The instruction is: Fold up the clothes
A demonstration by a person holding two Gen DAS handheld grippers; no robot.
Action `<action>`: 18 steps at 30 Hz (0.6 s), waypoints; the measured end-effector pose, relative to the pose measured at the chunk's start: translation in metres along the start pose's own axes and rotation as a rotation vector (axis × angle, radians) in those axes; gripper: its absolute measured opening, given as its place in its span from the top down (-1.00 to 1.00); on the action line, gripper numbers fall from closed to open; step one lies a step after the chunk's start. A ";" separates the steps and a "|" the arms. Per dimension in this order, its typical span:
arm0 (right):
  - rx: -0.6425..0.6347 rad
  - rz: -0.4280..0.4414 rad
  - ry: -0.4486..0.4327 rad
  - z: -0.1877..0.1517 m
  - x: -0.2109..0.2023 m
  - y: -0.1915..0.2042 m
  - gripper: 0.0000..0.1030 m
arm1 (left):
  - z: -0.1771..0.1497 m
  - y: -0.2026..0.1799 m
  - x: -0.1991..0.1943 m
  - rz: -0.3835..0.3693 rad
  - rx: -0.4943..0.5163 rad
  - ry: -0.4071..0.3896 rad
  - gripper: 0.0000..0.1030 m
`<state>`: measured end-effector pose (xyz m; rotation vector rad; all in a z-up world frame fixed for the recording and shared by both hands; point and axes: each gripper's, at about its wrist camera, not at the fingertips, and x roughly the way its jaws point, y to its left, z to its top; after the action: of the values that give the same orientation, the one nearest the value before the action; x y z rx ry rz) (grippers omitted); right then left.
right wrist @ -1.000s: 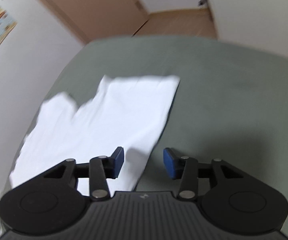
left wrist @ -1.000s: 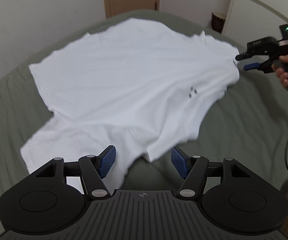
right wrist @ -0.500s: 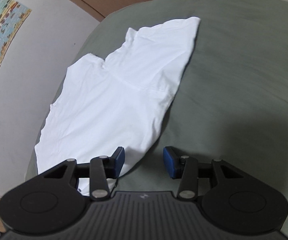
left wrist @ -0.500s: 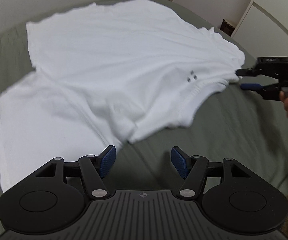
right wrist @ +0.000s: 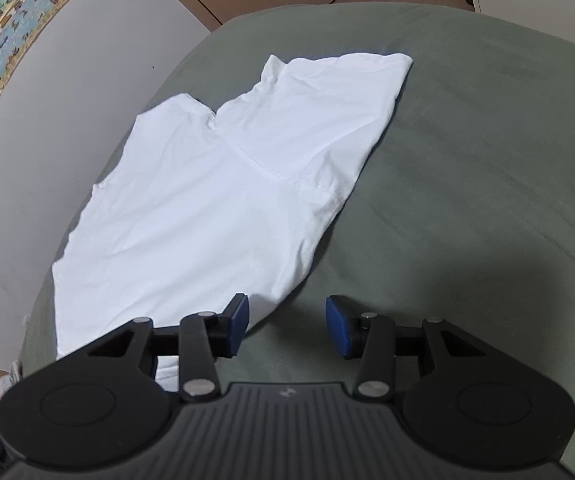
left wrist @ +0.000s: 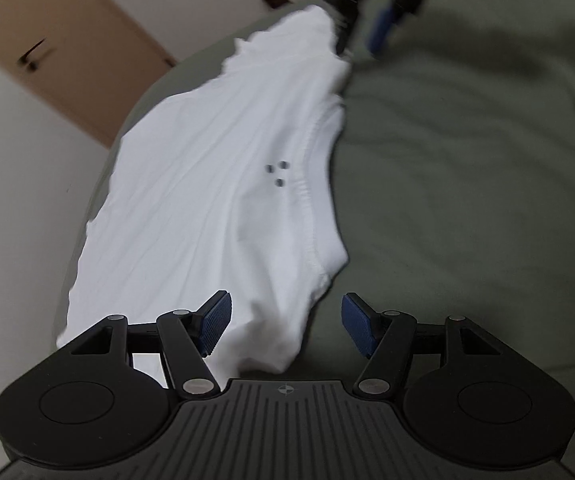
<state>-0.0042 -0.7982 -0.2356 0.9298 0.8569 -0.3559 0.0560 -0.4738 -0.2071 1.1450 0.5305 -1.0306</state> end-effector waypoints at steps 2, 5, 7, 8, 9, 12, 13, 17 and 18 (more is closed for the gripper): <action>0.021 0.016 -0.001 0.001 0.000 0.000 0.10 | 0.001 0.000 -0.024 -0.035 -0.054 -0.059 -0.16; 0.006 0.013 -0.001 0.001 0.000 0.003 0.10 | -0.009 0.002 -0.046 -0.080 -0.087 -0.101 -0.16; -0.043 -0.015 -0.004 0.001 -0.001 0.007 0.10 | -0.012 0.000 -0.042 -0.058 -0.037 -0.082 -0.16; -0.059 -0.024 -0.004 0.001 -0.001 0.009 0.10 | -0.013 0.000 -0.035 -0.036 -0.003 -0.069 -0.16; -0.088 -0.039 -0.006 0.002 -0.002 0.012 0.10 | -0.012 0.000 -0.029 -0.025 0.019 -0.062 -0.16; -0.245 -0.072 -0.013 0.004 -0.010 0.028 0.10 | -0.006 0.000 -0.005 -0.045 0.102 -0.056 -0.16; -0.325 -0.084 -0.015 0.004 -0.013 0.035 0.10 | -0.005 0.000 0.002 -0.053 0.109 -0.049 -0.16; -0.730 -0.167 -0.022 -0.009 -0.024 0.064 0.10 | -0.004 0.006 0.027 -0.089 0.115 -0.021 -0.16; -0.887 -0.185 -0.019 -0.017 -0.025 0.073 0.10 | -0.004 0.008 0.030 -0.094 0.113 -0.015 -0.16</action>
<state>0.0160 -0.7441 -0.1815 0.0251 0.9578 -0.1100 0.0776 -0.4810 -0.2287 1.2200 0.5233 -1.1615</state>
